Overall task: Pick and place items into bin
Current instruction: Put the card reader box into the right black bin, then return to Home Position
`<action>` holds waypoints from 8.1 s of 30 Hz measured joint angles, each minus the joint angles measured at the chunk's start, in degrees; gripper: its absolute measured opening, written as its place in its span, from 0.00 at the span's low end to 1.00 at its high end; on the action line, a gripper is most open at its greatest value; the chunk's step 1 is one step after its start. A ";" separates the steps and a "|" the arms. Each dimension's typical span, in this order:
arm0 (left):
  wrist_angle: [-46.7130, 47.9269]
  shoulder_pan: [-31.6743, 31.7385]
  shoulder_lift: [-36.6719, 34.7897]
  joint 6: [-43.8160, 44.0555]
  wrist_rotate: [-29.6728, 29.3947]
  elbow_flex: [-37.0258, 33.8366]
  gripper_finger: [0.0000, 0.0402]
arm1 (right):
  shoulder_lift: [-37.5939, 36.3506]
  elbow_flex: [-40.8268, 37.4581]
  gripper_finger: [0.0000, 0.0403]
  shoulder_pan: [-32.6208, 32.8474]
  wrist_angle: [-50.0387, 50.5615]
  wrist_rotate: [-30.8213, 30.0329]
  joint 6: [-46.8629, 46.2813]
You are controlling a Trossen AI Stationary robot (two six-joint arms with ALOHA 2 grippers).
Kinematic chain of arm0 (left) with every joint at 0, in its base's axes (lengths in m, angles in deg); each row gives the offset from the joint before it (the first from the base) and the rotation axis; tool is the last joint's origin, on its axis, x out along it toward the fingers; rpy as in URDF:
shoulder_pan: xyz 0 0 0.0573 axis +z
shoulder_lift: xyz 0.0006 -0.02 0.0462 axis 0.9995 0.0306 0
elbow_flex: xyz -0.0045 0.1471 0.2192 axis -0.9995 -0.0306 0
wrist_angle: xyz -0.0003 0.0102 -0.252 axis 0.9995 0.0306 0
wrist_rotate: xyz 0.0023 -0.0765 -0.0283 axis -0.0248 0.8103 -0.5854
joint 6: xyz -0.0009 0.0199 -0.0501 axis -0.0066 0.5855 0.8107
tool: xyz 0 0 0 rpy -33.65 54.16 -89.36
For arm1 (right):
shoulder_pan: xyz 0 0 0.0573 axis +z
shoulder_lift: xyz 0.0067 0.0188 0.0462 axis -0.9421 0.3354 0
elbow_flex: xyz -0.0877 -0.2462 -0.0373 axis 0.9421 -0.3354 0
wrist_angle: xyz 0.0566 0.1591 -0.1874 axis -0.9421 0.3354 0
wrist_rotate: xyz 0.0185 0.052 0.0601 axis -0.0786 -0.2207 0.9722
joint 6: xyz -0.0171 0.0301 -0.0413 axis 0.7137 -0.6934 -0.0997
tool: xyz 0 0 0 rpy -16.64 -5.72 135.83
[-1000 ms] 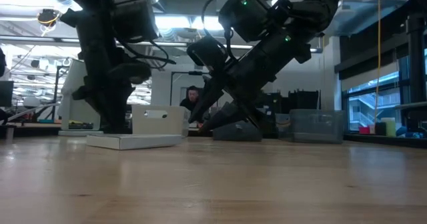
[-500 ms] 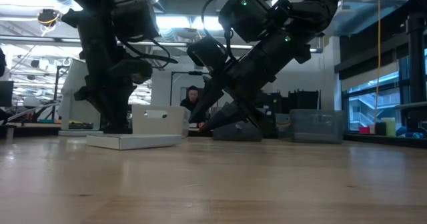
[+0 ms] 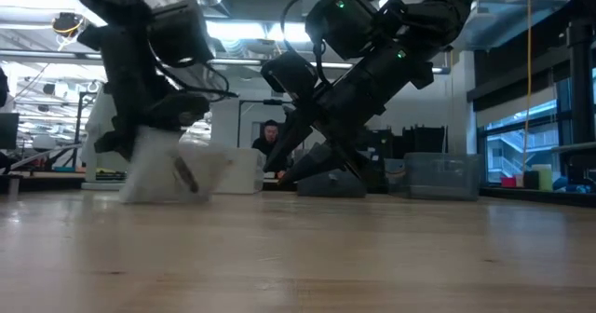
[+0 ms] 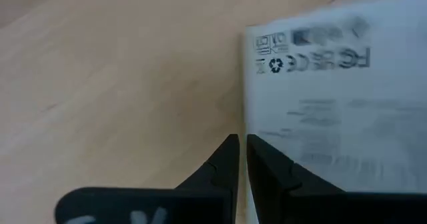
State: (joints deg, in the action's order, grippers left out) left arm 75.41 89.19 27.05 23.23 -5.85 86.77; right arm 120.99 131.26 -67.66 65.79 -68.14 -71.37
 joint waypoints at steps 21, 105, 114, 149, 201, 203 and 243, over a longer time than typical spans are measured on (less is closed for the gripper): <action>-1.46 -0.02 -0.67 0.38 0.94 -0.24 0.06 | -0.02 -0.07 0.28 -1.56 -1.99 2.43 0.23; -10.38 -0.10 0.29 3.41 0.25 -1.77 0.06 | 1.07 -0.02 0.67 -1.79 -0.05 2.99 7.11; -10.16 -0.10 0.29 2.84 0.18 -1.77 0.06 | 1.11 -0.02 0.67 -1.79 -3.20 2.97 5.73; -12.19 -0.08 0.38 2.84 0.44 -1.88 0.06 | 9.22 2.88 0.49 -1.71 -15.69 5.97 -0.06; -10.45 12.63 -24.75 -18.64 -1.98 -1.83 0.06 | -44.00 3.48 0.08 -45.76 56.58 8.20 41.34; -10.43 13.00 -24.75 -17.69 -3.16 -1.83 0.06 | -41.90 3.48 0.08 -49.20 59.85 8.24 43.91; -11.81 12.55 -24.78 -28.23 -6.92 -1.83 0.06 | -36.15 3.41 0.46 -57.48 62.38 9.84 61.20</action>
State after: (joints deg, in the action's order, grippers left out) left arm 63.60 101.74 2.28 -5.00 -12.77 84.94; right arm 84.84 134.67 -125.14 128.17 -58.30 -10.16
